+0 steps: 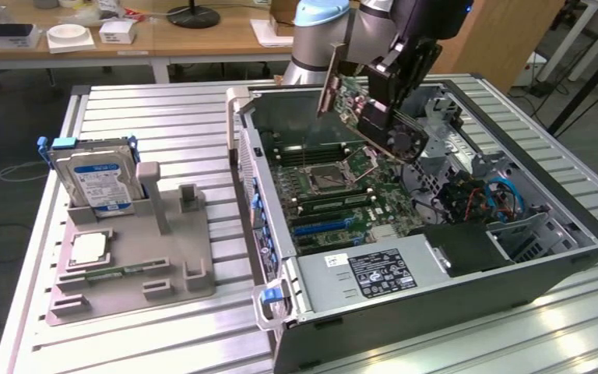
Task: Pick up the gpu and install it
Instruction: 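Insert the gpu into the slot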
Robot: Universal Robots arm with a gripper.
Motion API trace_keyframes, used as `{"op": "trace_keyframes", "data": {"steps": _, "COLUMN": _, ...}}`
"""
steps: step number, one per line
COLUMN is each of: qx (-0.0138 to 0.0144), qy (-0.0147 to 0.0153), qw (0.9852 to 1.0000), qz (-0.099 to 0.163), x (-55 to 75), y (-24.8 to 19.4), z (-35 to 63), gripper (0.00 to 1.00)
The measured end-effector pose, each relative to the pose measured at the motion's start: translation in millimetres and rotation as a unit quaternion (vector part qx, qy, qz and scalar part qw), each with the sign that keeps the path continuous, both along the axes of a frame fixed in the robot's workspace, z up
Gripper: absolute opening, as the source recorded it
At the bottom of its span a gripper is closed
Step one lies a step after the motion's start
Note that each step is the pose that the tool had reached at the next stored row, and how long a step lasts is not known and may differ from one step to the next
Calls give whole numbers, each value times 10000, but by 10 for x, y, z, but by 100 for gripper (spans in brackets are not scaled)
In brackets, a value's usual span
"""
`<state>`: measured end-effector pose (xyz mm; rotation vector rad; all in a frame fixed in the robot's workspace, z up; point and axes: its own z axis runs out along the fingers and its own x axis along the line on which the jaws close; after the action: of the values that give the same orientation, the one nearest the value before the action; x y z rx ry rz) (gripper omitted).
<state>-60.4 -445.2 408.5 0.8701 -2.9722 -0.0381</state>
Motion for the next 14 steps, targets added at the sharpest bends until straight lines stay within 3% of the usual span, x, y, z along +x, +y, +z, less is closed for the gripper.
{"op": "trace_keyframes", "data": {"steps": 7, "qx": -1, "qy": 0, "qw": 9988, "qz": 497, "x": 10, "y": 0, "z": 0, "gripper": 26}}
{"op": "trace_keyframes", "data": {"steps": 14, "qx": 0, "qy": 0, "qw": 9950, "qz": 1000, "x": 19, "y": 0, "z": -1, "gripper": 26}}
